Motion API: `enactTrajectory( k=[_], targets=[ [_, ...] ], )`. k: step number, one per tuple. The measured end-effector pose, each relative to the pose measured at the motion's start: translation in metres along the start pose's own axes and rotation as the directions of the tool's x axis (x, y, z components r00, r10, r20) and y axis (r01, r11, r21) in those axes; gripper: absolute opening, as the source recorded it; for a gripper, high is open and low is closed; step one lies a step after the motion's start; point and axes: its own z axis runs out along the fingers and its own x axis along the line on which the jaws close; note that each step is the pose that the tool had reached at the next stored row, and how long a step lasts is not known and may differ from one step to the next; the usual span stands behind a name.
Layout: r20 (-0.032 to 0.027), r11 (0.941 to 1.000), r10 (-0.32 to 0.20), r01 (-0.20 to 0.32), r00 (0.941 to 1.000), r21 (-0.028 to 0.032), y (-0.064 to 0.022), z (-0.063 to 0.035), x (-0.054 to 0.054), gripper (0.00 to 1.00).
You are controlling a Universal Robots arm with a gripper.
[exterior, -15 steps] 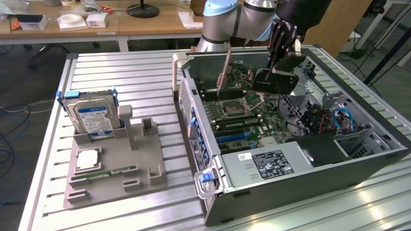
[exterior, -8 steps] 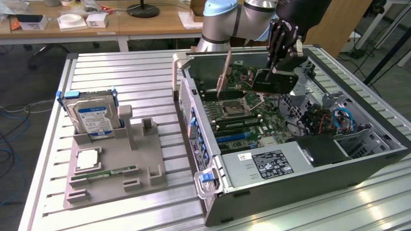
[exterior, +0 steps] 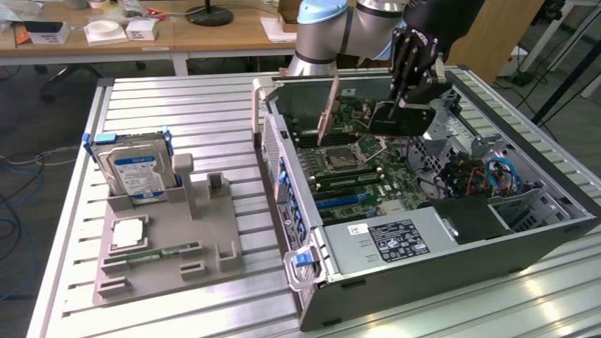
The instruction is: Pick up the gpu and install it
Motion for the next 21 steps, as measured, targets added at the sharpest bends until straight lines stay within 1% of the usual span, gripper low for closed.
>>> enactTrajectory(
  k=[10,21],
  targets=[
    [-0.0017,0.9977,-0.068,0.068,0.9977,-0.0017,0.0,0.0,0.0,0.26],
    [-0.0035,0.99,-0.141,0.141,0.99,-0.0036,0.0,0.0,0.0,0.26]
  ],
)
